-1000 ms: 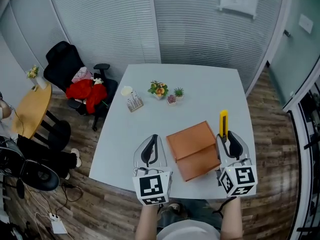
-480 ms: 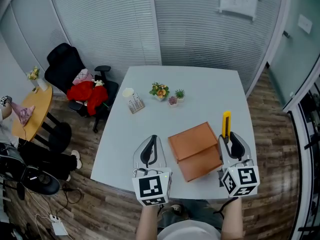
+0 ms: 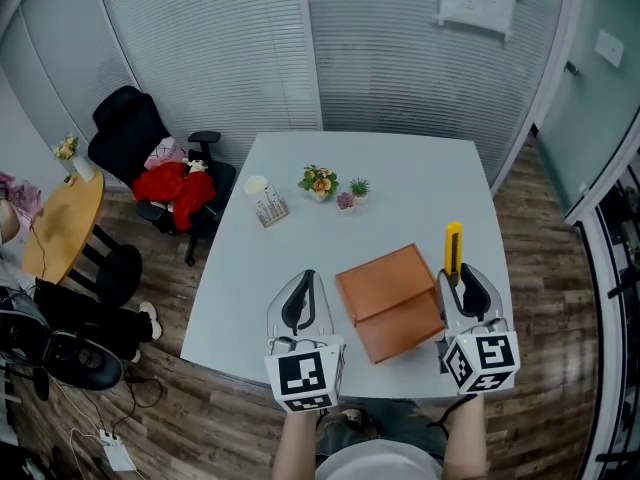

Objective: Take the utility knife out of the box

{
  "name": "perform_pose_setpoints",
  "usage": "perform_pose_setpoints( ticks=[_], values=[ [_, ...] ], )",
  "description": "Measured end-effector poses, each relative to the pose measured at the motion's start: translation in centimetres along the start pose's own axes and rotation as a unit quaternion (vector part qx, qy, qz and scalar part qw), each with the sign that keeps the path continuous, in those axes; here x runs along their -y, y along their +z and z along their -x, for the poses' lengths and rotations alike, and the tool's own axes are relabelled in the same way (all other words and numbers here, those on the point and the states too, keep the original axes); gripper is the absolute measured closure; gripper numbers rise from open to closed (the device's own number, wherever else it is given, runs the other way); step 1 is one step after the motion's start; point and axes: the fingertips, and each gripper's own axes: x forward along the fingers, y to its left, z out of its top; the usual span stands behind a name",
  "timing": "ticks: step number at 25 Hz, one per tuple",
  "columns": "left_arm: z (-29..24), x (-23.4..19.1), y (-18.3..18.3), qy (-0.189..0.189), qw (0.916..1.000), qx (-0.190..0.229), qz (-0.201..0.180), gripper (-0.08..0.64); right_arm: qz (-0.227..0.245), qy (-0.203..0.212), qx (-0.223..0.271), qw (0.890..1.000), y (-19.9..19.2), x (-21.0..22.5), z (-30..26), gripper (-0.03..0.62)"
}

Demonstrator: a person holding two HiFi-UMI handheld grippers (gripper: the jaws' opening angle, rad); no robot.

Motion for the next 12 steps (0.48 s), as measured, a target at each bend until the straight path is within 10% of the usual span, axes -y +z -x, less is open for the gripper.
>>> perform_pose_setpoints(
  ticks=[12],
  values=[
    [-0.55,-0.11,-0.03,0.001,1.0,0.003,-0.003,0.56,-0.001,-0.006,-0.003,1.0,-0.13,0.54,-0.29,0.42]
  ],
)
